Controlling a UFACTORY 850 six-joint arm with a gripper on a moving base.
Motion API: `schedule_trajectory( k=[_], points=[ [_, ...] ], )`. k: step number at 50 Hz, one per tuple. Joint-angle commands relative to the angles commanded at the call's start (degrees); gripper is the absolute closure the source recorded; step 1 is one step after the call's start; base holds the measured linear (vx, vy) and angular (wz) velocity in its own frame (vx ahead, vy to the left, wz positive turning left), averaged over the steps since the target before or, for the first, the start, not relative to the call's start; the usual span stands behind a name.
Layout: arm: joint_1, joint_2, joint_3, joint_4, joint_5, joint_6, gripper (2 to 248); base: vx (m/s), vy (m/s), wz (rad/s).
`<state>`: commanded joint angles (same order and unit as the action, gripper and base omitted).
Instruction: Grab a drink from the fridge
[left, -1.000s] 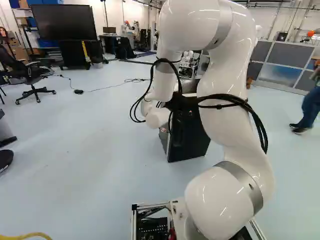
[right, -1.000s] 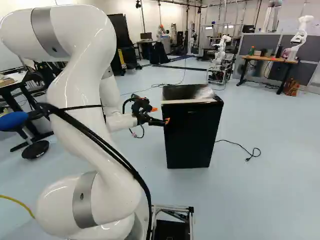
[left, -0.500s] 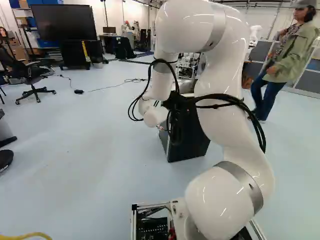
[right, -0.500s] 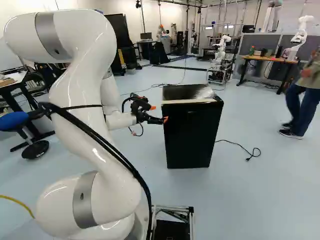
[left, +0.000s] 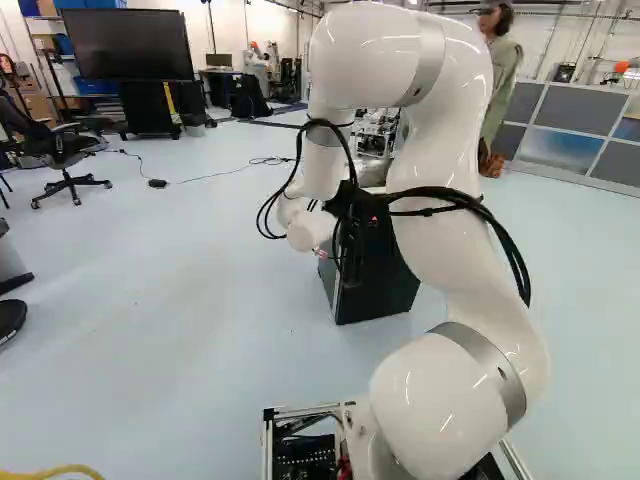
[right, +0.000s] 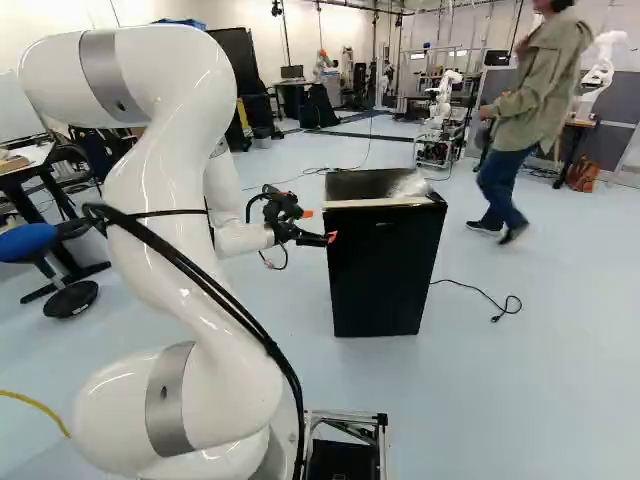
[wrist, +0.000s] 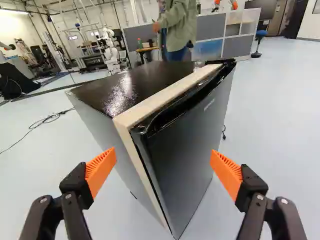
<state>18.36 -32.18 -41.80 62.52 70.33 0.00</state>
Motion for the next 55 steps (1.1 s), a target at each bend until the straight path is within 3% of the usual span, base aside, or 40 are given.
schedule_trajectory(
  k=[55],
  points=[
    [-2.25,-2.21,-3.53,1.98,0.00,0.00,3,0.000,0.000,0.000]
  ],
)
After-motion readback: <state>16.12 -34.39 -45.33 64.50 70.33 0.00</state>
